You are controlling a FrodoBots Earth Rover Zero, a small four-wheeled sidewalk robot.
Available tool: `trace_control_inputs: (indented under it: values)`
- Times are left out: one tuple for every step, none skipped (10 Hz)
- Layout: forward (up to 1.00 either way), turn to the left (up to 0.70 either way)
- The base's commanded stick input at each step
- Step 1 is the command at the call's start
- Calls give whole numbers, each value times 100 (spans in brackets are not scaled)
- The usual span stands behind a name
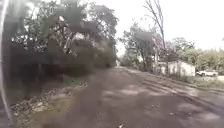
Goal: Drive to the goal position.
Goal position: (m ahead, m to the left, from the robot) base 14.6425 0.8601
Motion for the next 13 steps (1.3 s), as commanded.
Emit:
trace_control_inputs:
  values:
    - [70, 0]
    - [70, 0]
    - [70, 0]
    - [70, 0]
    - [70, 0]
    - [70, 0]
    - [70, 0]
    - [70, 0]
    - [70, 0]
    - [70, 0]
    - [70, 0]
    - [70, 0]
    - [70, 0]
